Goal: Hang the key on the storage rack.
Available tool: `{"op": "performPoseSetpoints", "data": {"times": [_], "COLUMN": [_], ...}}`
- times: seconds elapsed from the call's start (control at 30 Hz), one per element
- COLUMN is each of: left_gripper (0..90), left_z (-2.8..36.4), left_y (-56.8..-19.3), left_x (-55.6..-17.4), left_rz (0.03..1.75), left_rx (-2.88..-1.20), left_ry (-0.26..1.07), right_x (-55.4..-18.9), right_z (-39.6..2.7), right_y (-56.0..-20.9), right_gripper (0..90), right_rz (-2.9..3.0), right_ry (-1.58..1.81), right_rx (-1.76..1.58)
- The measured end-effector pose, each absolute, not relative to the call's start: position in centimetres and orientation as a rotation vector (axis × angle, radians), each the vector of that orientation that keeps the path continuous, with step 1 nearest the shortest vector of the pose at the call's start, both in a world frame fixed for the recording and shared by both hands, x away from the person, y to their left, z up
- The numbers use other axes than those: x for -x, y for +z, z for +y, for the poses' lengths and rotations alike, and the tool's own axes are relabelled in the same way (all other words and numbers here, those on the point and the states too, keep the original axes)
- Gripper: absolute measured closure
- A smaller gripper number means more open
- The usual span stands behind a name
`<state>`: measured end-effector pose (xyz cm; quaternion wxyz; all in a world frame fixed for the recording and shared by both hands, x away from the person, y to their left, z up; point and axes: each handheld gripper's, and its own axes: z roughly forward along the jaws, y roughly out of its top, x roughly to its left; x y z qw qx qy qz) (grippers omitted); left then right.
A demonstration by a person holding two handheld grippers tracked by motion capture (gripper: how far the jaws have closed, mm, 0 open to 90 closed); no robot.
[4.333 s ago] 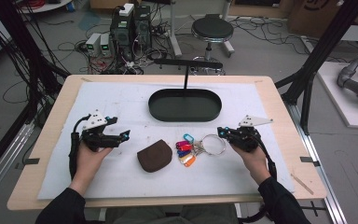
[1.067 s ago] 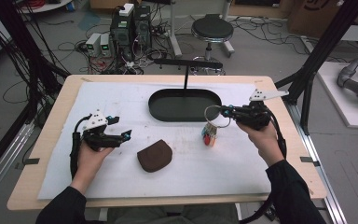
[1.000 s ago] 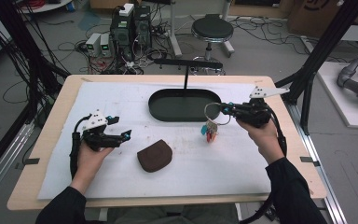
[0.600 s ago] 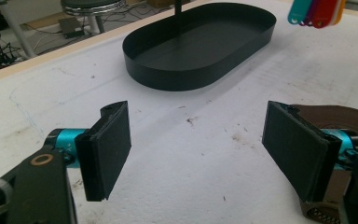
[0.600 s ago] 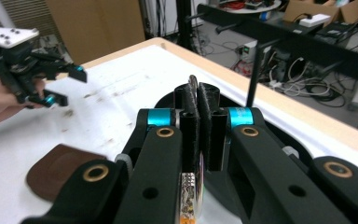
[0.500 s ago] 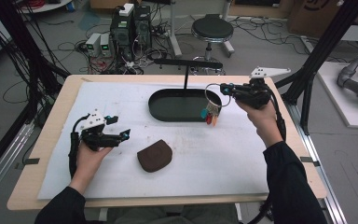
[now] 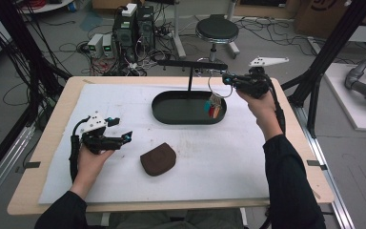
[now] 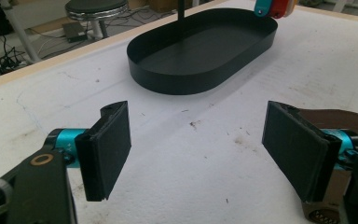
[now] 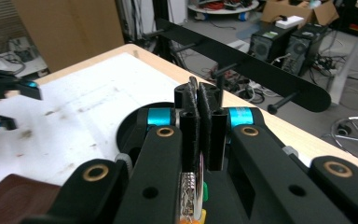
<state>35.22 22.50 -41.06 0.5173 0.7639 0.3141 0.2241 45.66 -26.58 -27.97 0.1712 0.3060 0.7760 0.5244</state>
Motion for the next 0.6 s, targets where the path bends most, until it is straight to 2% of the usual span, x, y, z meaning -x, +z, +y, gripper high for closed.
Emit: {"op": "performPoseSetpoints", "data": {"times": [0.6], "left_gripper": [23.7], "left_z": [22.7], "left_y": [-41.2], "left_x": [-35.2], "left_rz": [0.753], "left_rx": [-1.843], "left_ry": [0.53], "right_x": [-49.5], "right_z": [-26.6], "right_y": [-29.5], "right_gripper": [88.4], "right_rz": [2.158], "right_ry": [1.372], "right_rx": [-1.001]}}
